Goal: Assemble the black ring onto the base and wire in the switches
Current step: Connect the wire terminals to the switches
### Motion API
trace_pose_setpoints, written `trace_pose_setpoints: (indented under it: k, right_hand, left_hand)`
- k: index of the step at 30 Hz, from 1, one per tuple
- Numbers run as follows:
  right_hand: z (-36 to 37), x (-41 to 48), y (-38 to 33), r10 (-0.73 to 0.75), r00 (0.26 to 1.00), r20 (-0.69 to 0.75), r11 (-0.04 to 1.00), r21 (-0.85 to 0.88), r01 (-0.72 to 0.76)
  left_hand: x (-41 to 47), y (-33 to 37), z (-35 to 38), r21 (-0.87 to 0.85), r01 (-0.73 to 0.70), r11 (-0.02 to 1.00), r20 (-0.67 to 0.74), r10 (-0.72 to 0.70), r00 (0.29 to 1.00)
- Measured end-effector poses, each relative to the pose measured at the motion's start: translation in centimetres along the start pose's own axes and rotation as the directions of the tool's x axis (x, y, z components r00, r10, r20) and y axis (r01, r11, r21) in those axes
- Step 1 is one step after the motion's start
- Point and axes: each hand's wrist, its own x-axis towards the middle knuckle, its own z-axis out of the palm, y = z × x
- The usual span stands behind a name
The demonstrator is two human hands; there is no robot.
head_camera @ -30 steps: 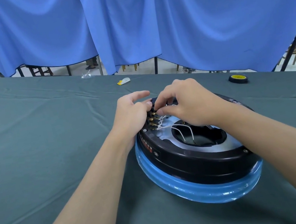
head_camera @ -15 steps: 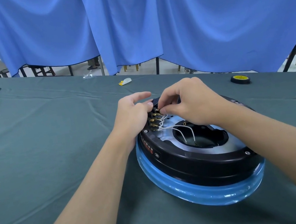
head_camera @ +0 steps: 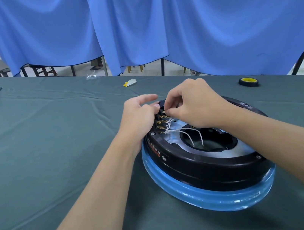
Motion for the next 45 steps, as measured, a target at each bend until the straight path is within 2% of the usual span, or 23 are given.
trace_pose_setpoints:
  k: [18, 30, 39, 45]
  right_hand:
    - [-0.8, 0.1, 0.4, 0.01, 0.997, 0.076, 1.0, 0.02, -0.012]
    - [0.0, 0.2, 0.3, -0.026, 1.0, 0.013, 1.0, -0.009, 0.026]
    - [0.7, 0.6, 0.0, -0.03, 0.999, -0.022, 0.999, -0.044, 0.029]
    - [0.2, 0.3, 0.2, -0.054, 0.999, -0.003, 0.998, -0.024, 0.054]
  left_hand:
    - [0.0, -0.2, 0.0, -0.017, 0.01, 1.0, 0.002, -0.01, 1.0]
    - [0.3, -0.3, 0.2, 0.004, -0.001, 1.0, -0.018, 0.001, 1.0]
    - [0.4, -0.2, 0.3, 0.047, 0.045, 0.998, -0.033, -0.043, 0.999]
    - [0.5, -0.5, 0.5, -0.018, 0.049, 0.999, -0.053, -0.05, 0.997]
